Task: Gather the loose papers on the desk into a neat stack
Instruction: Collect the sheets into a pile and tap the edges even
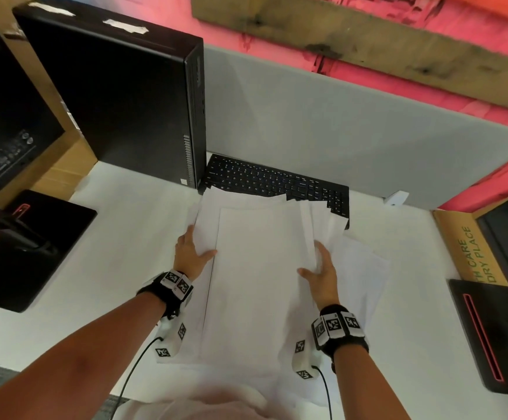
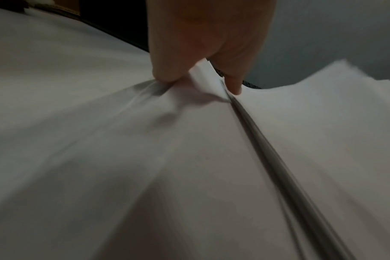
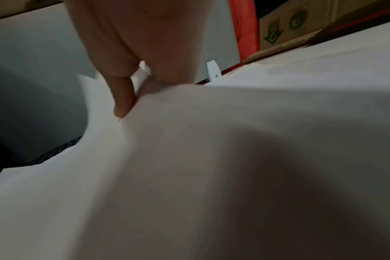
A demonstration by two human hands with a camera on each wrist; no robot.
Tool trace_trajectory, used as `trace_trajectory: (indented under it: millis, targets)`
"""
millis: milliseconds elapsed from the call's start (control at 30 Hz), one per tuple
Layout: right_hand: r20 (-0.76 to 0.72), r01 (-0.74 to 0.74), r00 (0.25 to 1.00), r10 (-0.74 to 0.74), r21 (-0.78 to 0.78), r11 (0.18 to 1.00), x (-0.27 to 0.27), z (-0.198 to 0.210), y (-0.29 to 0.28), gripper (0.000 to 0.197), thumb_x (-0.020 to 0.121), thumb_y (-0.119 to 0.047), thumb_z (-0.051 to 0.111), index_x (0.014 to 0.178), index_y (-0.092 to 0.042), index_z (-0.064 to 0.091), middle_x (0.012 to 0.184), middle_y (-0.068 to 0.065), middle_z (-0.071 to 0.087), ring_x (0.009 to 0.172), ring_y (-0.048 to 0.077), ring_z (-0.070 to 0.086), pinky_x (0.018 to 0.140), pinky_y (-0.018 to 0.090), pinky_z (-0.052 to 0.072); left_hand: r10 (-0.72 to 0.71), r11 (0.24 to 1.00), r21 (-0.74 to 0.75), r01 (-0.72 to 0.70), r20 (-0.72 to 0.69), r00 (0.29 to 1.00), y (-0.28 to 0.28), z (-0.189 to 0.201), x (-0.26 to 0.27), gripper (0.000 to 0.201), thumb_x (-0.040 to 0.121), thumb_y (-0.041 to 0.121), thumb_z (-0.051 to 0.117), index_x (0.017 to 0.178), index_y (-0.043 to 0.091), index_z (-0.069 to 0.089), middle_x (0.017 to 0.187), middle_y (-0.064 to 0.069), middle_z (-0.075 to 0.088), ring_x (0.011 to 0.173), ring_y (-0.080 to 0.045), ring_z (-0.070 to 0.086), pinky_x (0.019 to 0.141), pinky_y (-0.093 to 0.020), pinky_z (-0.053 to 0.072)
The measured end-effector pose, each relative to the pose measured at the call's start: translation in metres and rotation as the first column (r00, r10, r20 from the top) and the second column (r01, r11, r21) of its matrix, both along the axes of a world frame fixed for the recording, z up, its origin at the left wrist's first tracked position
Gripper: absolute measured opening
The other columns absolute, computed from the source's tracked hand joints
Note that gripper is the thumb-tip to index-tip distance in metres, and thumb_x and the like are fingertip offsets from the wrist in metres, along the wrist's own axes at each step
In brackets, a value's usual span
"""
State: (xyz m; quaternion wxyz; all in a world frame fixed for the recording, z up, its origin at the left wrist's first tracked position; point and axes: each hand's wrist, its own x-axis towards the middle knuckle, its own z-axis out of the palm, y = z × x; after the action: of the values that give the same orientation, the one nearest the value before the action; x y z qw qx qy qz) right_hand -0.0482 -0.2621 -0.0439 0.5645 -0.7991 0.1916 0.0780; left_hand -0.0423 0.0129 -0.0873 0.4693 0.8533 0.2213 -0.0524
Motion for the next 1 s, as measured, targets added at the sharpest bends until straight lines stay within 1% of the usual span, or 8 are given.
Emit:
trace_trajectory:
  millis: [133, 200, 300, 467, 567, 633, 767, 1000]
  targets:
    - [-0.091, 0.279, 0.957, -0.274, 0.047, 0.959, -0.005, 0.001, 0.005, 0.106, 0.075, 0.001, 0.072, 0.148, -0.023, 0.000, 0.146, 0.016, 0.034, 0.134, 0.030, 0.036, 0.110, 0.037, 0.028, 0.000, 1.000, -0.030, 0.001, 0.022, 1.000, -0.002, 0.002, -0.002, 0.093, 0.076, 0.027, 0.072, 0.146, 0.011, 0.014, 0.146, -0.020, 0.027, 0.135, -0.034, 0.028, 0.113, -0.045, 0.027]
    - [-0.190, 0.324, 0.934, -0.301, 0.100, 0.941, -0.003, -0.002, 0.008, 0.094, 0.072, 0.000, 0.075, 0.146, -0.012, 0.019, 0.141, 0.019, 0.042, 0.125, 0.032, 0.046, 0.104, 0.037, 0.037, -0.009, 0.999, -0.046, 0.010, 0.032, 0.999, -0.004, 0.003, -0.003, 0.093, 0.076, 0.027, 0.072, 0.146, 0.013, 0.012, 0.147, -0.020, 0.026, 0.136, -0.033, 0.027, 0.113, -0.045, 0.026]
    - [-0.289, 0.123, 0.954, -0.083, 0.126, 0.984, 0.000, -0.004, 0.008, 0.055, 0.072, 0.005, 0.072, 0.123, 0.004, 0.051, 0.125, 0.022, 0.058, 0.100, 0.028, 0.056, 0.088, 0.035, 0.045, -0.025, 0.997, -0.070, 0.028, 0.044, 0.999, -0.005, 0.005, -0.004, 0.094, 0.077, 0.026, 0.072, 0.147, 0.015, 0.011, 0.148, -0.018, 0.024, 0.138, -0.032, 0.025, 0.114, -0.044, 0.025]
    - [-0.157, -0.013, 0.986, 0.050, 0.230, 0.973, 0.001, 0.014, -0.017, 0.046, 0.074, 0.004, 0.069, 0.118, -0.005, 0.058, 0.108, 0.010, 0.066, 0.104, 0.027, 0.059, 0.095, 0.036, 0.044, 0.056, 0.989, -0.141, -0.040, 0.109, 0.992, -0.001, 0.010, -0.005, 0.113, 0.070, 0.027, 0.078, 0.147, 0.013, -0.004, 0.156, -0.009, 0.006, 0.144, -0.026, 0.006, 0.118, -0.044, 0.012]
    - [-0.159, 0.061, 0.987, -0.015, 0.293, 0.954, -0.006, 0.011, -0.035, 0.046, 0.074, 0.003, 0.069, 0.118, -0.006, 0.059, 0.107, 0.008, 0.067, 0.107, 0.028, 0.060, 0.098, 0.037, 0.042, 0.121, 0.941, -0.334, -0.059, 0.169, 0.978, -0.001, 0.018, -0.002, 0.120, 0.069, 0.018, 0.079, 0.145, 0.016, -0.013, 0.152, 0.007, 0.001, 0.141, -0.008, 0.002, 0.114, -0.027, 0.007]
    - [-0.182, 0.099, 0.982, -0.042, 0.315, 0.944, -0.010, 0.009, -0.041, 0.048, 0.076, 0.002, 0.068, 0.122, -0.004, 0.056, 0.113, 0.012, 0.065, 0.111, 0.029, 0.058, 0.099, 0.038, 0.040, 0.126, 0.883, -0.467, -0.047, 0.139, 0.982, -0.003, 0.025, 0.002, 0.109, 0.072, 0.010, 0.076, 0.146, 0.017, -0.003, 0.145, 0.008, 0.015, 0.137, -0.005, 0.014, 0.108, -0.023, 0.018]
    - [-0.190, 0.134, 0.978, -0.082, 0.280, 0.951, -0.012, 0.007, -0.042, 0.044, 0.079, -0.007, 0.068, 0.122, -0.003, 0.056, 0.113, 0.009, 0.062, 0.109, 0.022, 0.055, 0.094, 0.031, 0.035, 0.079, 0.853, -0.520, -0.034, 0.066, 0.995, -0.003, 0.039, 0.010, 0.045, 0.078, 0.007, 0.069, 0.120, 0.001, 0.055, 0.123, -0.017, 0.060, 0.114, -0.025, 0.058, 0.092, -0.030, 0.044]
    - [-0.297, 0.077, 0.955, -0.004, 0.234, 0.969, -0.004, -0.009, -0.033, 0.045, 0.071, -0.004, 0.076, 0.113, -0.001, 0.060, 0.111, 0.014, 0.066, 0.090, 0.023, 0.063, 0.085, 0.033, 0.047, -0.073, 0.861, -0.507, -0.031, -0.185, 0.980, -0.019, 0.019, 0.009, 0.044, 0.080, 0.015, 0.069, 0.119, -0.001, 0.056, 0.121, -0.016, 0.060, 0.114, -0.026, 0.056, 0.096, -0.029, 0.041]
